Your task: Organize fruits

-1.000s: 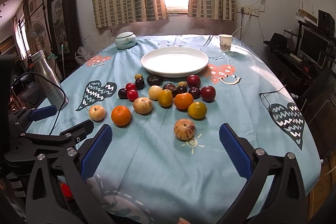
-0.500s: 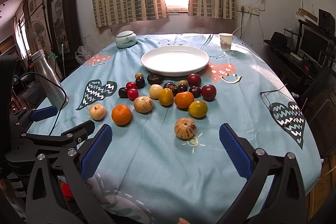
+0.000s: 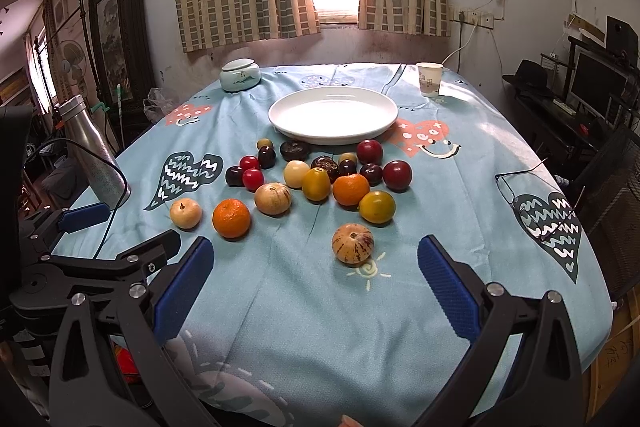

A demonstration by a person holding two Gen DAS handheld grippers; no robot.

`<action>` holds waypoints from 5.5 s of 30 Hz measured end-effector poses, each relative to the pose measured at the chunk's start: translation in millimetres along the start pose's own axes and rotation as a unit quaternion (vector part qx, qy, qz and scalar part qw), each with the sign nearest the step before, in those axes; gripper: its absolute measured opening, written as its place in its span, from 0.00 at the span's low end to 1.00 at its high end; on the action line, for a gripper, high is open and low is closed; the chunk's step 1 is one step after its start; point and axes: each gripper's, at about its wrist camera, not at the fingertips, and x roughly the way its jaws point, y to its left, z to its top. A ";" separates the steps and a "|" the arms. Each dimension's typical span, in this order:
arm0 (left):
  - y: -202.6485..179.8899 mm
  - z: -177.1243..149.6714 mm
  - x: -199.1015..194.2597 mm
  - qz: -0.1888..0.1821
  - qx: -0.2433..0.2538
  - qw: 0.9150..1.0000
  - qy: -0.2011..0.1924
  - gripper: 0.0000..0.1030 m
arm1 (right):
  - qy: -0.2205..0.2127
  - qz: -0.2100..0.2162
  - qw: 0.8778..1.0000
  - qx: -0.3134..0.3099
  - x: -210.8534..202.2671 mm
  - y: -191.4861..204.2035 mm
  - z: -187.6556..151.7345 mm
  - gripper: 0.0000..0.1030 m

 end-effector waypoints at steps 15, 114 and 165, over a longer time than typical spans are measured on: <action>-0.3 -0.7 -0.3 0.000 0.000 1.000 0.001 0.98 | 0.001 0.000 1.000 0.001 -0.1 -0.7 -0.1 0.99; 53.4 174.0 145.9 -0.091 0.013 0.995 -0.034 0.45 | -0.040 0.041 0.998 0.019 135.2 -101.7 146.9 0.39; 96.0 88.7 182.8 -0.032 -0.059 0.998 0.004 0.88 | -0.055 0.008 0.995 0.086 164.6 -133.0 83.4 0.89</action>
